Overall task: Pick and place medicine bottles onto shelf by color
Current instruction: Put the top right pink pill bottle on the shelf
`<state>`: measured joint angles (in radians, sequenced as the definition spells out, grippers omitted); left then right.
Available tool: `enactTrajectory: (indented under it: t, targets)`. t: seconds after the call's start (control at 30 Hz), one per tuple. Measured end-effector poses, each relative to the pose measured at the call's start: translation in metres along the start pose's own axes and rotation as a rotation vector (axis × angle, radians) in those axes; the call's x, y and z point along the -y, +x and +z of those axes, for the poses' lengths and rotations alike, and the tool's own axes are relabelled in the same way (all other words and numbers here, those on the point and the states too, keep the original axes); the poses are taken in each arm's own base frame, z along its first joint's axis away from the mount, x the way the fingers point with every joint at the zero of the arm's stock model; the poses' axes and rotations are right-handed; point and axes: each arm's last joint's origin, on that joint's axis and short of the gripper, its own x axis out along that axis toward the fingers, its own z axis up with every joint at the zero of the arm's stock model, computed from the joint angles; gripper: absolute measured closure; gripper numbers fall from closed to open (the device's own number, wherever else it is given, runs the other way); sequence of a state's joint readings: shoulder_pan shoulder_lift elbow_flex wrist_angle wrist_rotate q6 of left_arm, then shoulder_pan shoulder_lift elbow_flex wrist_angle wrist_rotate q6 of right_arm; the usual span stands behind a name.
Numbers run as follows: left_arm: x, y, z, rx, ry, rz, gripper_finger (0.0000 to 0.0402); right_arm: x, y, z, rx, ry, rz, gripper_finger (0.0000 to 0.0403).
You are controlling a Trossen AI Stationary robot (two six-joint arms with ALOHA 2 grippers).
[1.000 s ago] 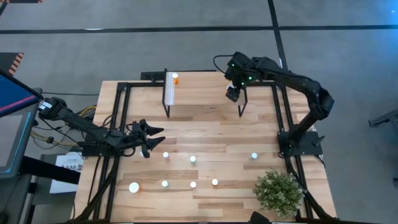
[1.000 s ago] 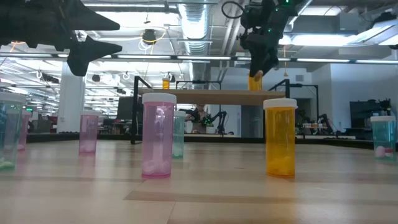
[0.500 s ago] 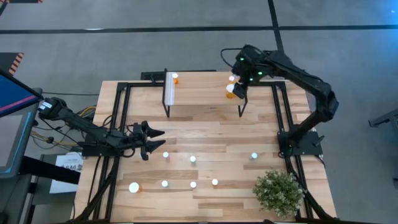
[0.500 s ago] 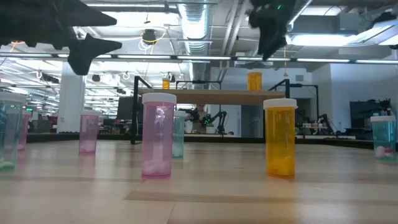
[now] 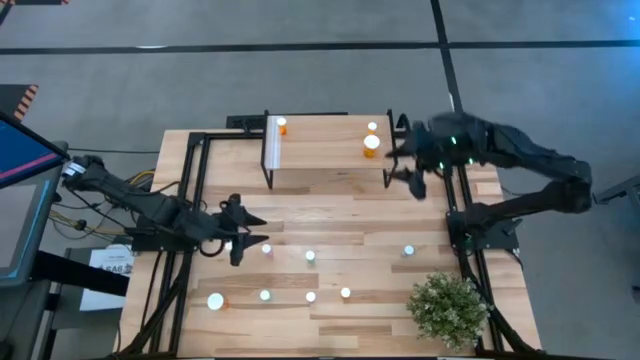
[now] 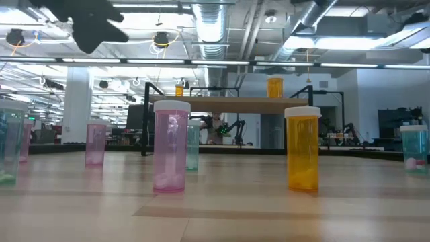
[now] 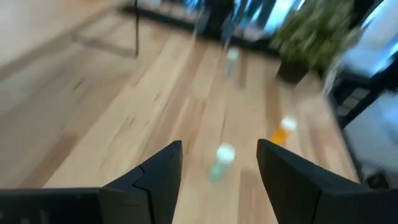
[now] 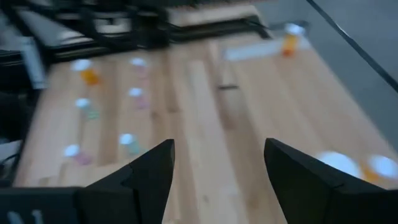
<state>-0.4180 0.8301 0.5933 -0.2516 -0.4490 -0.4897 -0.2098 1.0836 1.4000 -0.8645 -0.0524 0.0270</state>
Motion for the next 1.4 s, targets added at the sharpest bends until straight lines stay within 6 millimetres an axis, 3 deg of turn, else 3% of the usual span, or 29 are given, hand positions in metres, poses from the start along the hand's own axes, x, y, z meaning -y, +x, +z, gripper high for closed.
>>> enactTrajectory:
  t: [0.3,0.57,0.87,1.03,1.23,1.4]
  targets:
    - [0.010,0.005,-0.001,-0.226,-0.063,0.029,0.0209,-0.044,0.020,-0.041,0.087,-0.067,0.111,0.0132]
    - [0.020,0.025,-0.007,-0.341,-0.018,0.038,0.0209,-0.067,0.033,-0.040,0.124,-0.106,0.186,0.0132]
    - [0.031,0.046,-0.017,-0.500,-0.005,0.038,0.0208,-0.072,0.042,-0.041,0.105,-0.116,0.188,0.0132]
    - [0.032,0.055,-0.023,-0.592,0.029,0.104,0.0179,-0.073,0.046,-0.040,0.100,-0.117,0.188,0.0132]
    - [0.033,0.055,-0.006,-0.610,0.059,0.188,0.0126,-0.074,0.050,-0.041,0.091,-0.119,0.187,0.0132]
    - [0.028,0.058,0.003,-0.599,0.061,0.201,0.0109,-0.074,0.050,-0.041,0.089,-0.122,0.186,0.0132]
